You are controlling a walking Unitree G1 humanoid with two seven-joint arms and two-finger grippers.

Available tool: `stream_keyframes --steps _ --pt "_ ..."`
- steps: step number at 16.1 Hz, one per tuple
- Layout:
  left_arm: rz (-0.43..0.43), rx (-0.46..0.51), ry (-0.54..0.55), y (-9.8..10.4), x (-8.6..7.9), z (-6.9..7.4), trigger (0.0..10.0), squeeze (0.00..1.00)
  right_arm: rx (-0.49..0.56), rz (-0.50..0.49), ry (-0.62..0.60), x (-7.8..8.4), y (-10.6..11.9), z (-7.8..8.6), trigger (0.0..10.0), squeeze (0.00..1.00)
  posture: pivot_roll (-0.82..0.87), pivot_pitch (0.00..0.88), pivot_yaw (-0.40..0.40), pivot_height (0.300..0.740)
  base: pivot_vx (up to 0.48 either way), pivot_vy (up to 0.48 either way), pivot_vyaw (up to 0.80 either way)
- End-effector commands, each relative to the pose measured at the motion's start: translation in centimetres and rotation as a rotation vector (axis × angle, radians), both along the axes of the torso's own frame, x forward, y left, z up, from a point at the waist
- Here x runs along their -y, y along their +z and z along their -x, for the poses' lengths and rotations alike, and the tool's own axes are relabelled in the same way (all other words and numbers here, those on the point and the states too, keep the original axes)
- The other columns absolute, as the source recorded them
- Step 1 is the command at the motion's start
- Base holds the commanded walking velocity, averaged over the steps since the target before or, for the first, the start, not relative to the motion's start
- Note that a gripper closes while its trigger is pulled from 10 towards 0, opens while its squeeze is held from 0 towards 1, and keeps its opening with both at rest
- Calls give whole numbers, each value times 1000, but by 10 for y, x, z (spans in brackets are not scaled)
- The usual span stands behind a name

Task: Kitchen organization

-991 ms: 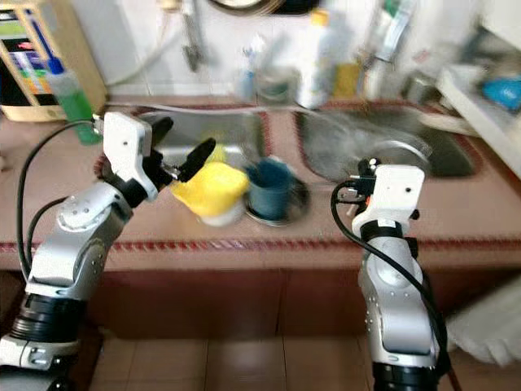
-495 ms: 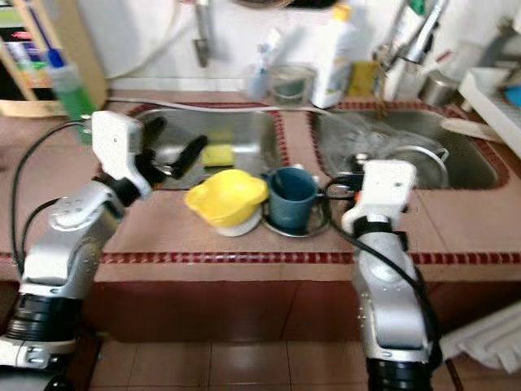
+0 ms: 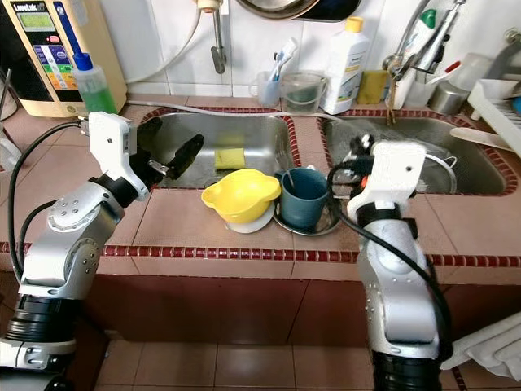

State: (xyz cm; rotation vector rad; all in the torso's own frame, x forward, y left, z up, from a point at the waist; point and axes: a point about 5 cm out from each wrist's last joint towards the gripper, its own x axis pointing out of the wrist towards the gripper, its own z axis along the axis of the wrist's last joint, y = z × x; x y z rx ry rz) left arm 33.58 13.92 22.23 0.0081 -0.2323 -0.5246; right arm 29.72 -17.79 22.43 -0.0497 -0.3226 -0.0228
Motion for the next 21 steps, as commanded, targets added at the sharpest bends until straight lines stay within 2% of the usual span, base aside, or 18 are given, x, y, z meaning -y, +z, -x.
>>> stream_keyframes --steps 1,7,9,21 --pt "-1 13 -20 3 2 1 10000 0 38 0 -11 3 12 2 10000 0 -112 72 13 740 0 0 0" --pt "1 12 -40 2 6 1 10000 0 53 42 -81 27 14 1 10000 0 -115 85 20 740 0 0 0" --pt "5 10 -43 2 5 2 10000 0 63 55 -105 36 17 1 10000 0 -111 92 19 740 283 0 0" --pt "9 2 -28 0 5 5 10000 0 55 62 -102 40 15 -2 10000 0 -107 99 11 740 313 0 0"
